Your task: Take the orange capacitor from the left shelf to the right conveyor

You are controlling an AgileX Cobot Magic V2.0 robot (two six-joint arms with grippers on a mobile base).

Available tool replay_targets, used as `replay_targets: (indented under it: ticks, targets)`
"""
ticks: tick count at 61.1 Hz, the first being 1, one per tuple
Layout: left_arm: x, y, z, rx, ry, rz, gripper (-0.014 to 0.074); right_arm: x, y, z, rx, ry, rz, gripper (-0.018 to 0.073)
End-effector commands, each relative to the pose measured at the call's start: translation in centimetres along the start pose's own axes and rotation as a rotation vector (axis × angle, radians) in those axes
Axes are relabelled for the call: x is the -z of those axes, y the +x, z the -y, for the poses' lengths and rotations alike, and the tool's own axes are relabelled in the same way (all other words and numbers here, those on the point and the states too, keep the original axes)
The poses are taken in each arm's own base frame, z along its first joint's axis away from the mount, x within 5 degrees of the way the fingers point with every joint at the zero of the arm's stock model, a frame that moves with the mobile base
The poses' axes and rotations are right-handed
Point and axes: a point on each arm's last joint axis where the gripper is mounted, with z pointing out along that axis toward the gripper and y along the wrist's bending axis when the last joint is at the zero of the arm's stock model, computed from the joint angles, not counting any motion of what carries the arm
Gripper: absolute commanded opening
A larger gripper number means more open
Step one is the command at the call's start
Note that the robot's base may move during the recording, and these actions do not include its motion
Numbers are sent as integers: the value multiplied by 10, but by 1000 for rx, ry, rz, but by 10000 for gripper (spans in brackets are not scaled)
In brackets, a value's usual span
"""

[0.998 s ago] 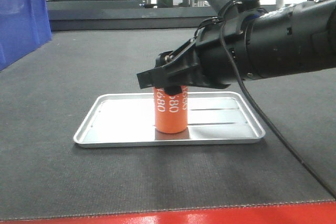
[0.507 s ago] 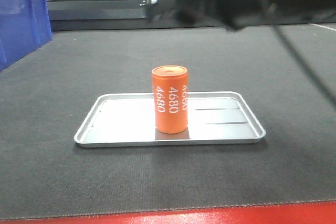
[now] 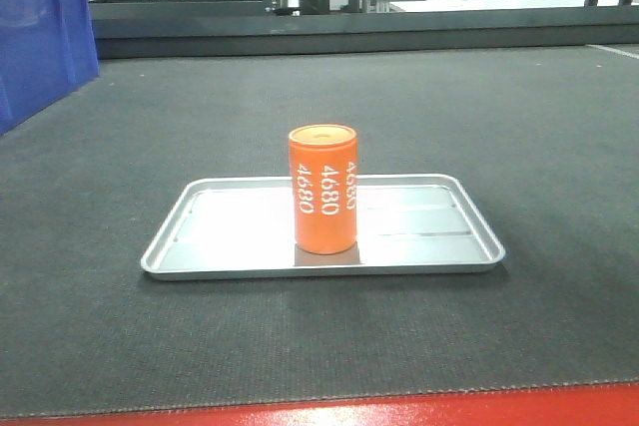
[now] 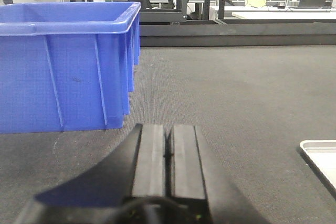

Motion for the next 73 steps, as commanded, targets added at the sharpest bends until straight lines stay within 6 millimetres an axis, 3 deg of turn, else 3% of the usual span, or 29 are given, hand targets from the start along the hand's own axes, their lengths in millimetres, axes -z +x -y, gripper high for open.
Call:
replay_targets:
  ticks: [1, 10, 21, 30, 41, 48, 59, 68, 73]
  targets:
    - [0, -10, 0, 5, -3, 82, -105, 6, -25, -3, 7, -30, 144, 49]
    - [0, -10, 0, 5, -3, 82, -105, 6, -25, 14, 7, 39, 133, 52]
    - [0, -10, 0, 5, -3, 82, -105, 22, -35, 54, 8, 211, 173, 52]
    - [0, -10, 0, 5, -3, 82, -105, 64, -54, 81, 15, 411, 206, 52]
    - [0, -10, 0, 5, -3, 82, -105, 130, -69, 86, 79, 661, 209, 52]
    - [0, -10, 0, 5, -3, 82, -105, 157, -61, 77, 116, 741, 189, 52]
    - [0, -10, 0, 5, -3, 82, -105, 180, -33, 56, 144, 744, 213, 52]
    - [0, -10, 0, 5, -3, 82, -105, 199, 2, 38, 156, 725, 269, 52]
    - [0, -10, 0, 5, -3, 82, -105, 208, 30, 30, 149, 704, 304, 52]
